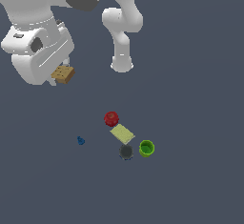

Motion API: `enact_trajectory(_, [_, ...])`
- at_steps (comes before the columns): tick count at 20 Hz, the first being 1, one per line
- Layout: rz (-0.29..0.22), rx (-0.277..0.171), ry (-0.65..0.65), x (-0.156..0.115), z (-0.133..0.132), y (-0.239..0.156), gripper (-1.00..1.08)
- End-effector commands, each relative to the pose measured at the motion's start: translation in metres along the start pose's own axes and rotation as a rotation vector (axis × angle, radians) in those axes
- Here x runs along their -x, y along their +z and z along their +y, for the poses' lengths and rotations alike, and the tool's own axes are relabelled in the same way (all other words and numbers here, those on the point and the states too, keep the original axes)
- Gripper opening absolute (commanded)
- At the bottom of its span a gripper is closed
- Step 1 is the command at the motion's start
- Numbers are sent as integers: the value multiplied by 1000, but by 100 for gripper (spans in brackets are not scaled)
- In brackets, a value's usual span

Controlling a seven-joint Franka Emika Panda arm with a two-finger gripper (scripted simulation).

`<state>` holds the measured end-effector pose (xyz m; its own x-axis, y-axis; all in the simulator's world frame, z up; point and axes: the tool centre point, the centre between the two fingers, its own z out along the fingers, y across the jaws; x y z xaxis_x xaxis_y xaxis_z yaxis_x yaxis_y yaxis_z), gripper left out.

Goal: Pick up a designated object from a clutter of objects.

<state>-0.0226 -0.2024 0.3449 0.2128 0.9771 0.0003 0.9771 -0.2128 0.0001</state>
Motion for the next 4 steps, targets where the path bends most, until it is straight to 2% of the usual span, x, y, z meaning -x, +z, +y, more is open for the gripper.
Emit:
enact_trajectory(1, [0, 0, 0, 0, 2, -5, -100])
enact_trajectory(4, [0, 0, 0, -1, 3, -7, -100])
